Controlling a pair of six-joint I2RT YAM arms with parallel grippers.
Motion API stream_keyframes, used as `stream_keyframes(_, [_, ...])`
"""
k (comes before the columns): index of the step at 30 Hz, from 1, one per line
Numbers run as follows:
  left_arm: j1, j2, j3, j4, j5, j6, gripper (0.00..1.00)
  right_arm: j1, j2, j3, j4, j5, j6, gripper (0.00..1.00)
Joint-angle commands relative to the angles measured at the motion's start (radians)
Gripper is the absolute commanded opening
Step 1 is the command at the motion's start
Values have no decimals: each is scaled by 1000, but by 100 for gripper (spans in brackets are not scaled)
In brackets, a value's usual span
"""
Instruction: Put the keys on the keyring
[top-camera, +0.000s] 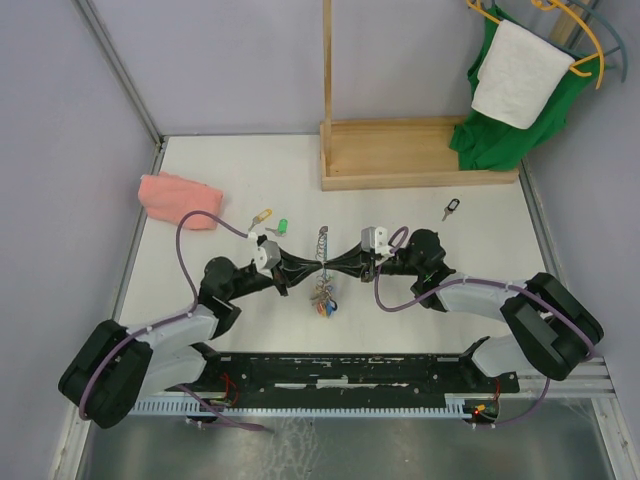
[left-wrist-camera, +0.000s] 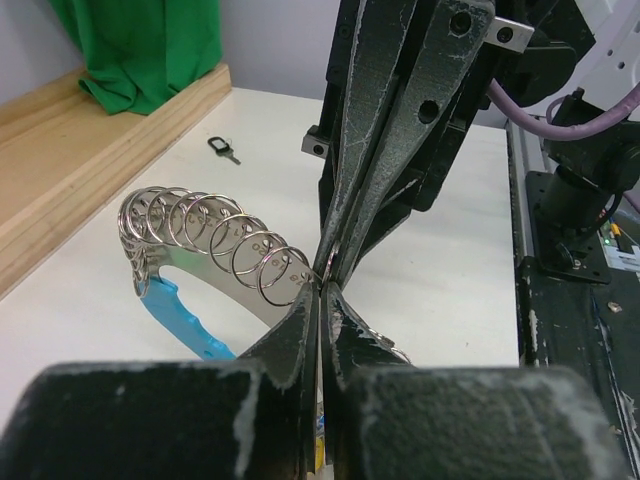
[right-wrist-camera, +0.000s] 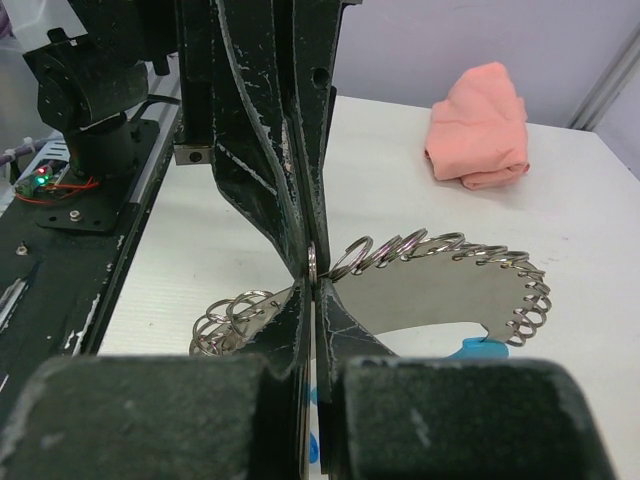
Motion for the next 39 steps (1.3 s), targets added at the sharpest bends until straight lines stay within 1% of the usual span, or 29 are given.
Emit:
stream_keyframes(1, [-5, -132, 95, -228, 2, 68, 3, 3, -38, 29, -19, -29, -37, 3])
stream_keyframes(4, [-17, -202, 127, -392, -81, 103, 3, 3, -71, 42, -154, -19, -109, 11])
stream_keyframes(8, [-58, -244, 204, -628, -172, 168, 3, 3, -116, 65, -340, 5, -206, 20])
stream_keyframes(9, [-70, -246, 228, -705, -191, 192, 3, 3, -123, 67, -359, 10, -221, 22])
stream_keyframes(12, [-111, -242, 293, -848, -254, 248, 3, 3, -131, 75, -402, 24, -241, 28])
stream_keyframes(18, [-188, -208, 403, -1051, -365, 341, 3, 2, -150, 78, -452, 64, -267, 39])
stream_keyframes(24, [-217, -176, 443, -1111, -406, 389, 3, 0, -170, 83, -502, 103, -292, 43])
stream_keyframes(30, [-231, -154, 459, -1122, -397, 411, 3, -1, -147, 104, -493, 51, -267, 44])
stream_keyframes(39, [-245, -132, 483, -1144, -377, 436, 3, 1, -77, 121, -424, 3, -214, 43])
